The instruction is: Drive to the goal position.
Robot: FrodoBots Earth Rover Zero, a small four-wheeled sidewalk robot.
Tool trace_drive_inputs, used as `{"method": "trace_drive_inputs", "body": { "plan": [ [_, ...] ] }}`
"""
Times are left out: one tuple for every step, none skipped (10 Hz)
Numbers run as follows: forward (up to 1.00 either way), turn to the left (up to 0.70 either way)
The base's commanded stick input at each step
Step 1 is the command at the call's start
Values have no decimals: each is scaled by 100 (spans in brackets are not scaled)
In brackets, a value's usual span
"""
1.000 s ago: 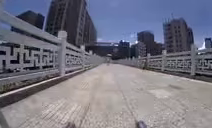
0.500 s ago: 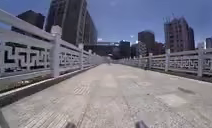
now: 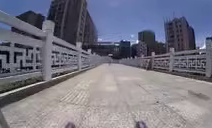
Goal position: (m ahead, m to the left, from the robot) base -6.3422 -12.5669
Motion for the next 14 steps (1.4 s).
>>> {"method": "trace_drive_inputs", "body": {
  "plan": [
    [70, 0],
    [70, 0],
    [70, 0],
    [70, 0],
    [70, 0],
    [70, 0],
    [70, 0],
    [70, 0],
    [70, 0],
    [70, 0],
    [70, 0],
    [70, 0],
    [70, 0],
    [70, 0]
  ]
}}
